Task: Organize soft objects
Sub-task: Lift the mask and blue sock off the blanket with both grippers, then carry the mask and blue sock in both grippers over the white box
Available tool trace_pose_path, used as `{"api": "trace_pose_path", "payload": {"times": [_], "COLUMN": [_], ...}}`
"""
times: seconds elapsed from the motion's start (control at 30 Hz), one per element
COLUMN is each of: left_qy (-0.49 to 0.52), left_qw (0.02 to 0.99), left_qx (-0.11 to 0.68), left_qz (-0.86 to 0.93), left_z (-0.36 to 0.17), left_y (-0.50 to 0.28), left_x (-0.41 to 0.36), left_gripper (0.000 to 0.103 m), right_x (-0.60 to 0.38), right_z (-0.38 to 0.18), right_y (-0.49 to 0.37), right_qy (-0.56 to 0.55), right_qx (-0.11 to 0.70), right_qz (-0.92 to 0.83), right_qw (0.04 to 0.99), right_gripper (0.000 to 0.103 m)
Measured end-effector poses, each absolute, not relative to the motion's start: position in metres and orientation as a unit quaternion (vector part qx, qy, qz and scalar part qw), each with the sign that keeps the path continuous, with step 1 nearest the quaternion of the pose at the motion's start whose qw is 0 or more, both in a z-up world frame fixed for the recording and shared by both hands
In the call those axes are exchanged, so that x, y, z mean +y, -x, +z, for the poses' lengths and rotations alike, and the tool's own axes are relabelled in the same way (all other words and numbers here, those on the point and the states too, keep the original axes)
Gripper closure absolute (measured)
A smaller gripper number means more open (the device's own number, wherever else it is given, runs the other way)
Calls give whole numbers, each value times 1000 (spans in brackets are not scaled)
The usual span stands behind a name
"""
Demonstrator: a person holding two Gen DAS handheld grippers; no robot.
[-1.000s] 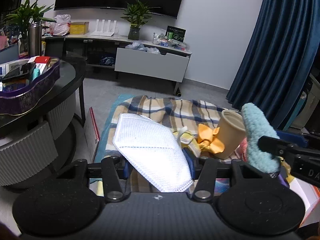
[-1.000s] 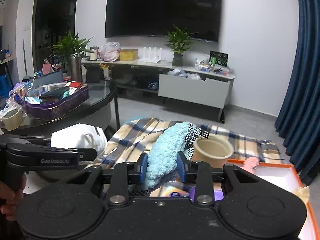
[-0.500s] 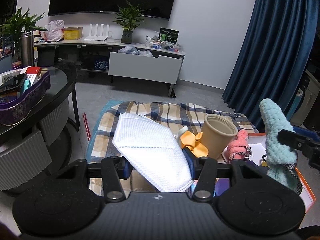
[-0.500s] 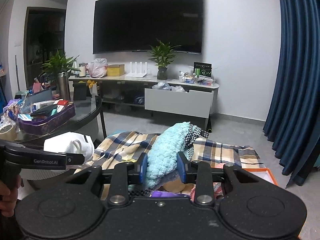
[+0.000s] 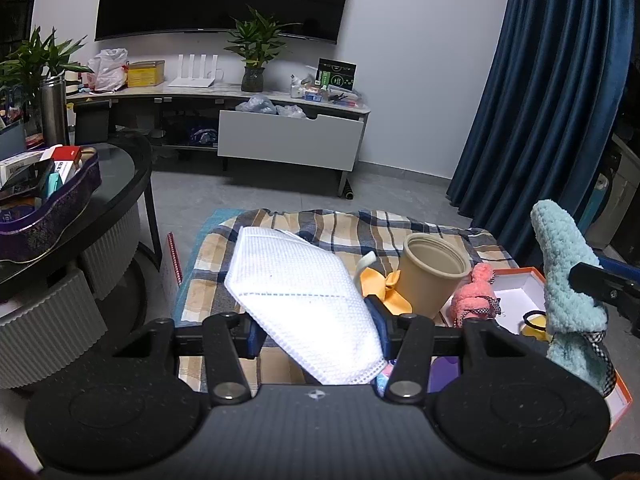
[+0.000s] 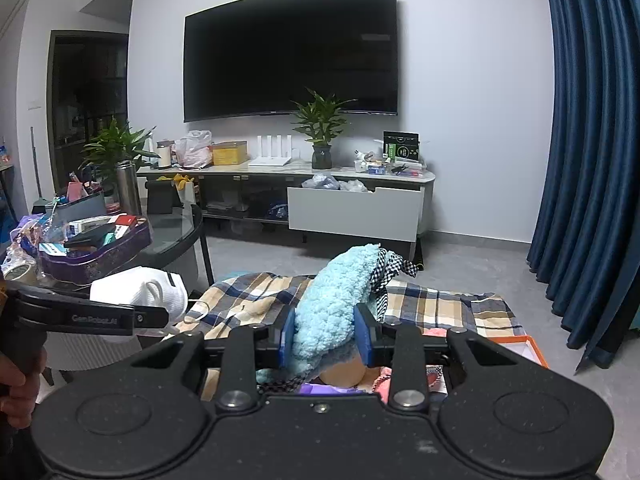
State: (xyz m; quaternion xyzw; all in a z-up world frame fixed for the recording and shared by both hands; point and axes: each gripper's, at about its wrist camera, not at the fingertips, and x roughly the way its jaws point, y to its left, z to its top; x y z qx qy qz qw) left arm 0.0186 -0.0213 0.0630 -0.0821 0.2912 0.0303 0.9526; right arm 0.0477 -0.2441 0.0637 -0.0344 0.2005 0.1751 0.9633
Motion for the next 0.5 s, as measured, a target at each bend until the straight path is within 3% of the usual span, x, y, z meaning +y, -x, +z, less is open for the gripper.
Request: {"api": "trace_pose_path", "payload": {"times": [0.5], "left_qy": [81], "left_qw": [952], "left_qx": [294], "left_qz": [27], "left_z": [63], "left_y": [-21], "left_x": [-28], "left_gripper": [52], "right_x": [-256], "right_z": [67], "right_y": [-49], "right_qy": [28], "right_qx": [198], "right_qz": [173], "right_qw": [964], "right_gripper": [64]}}
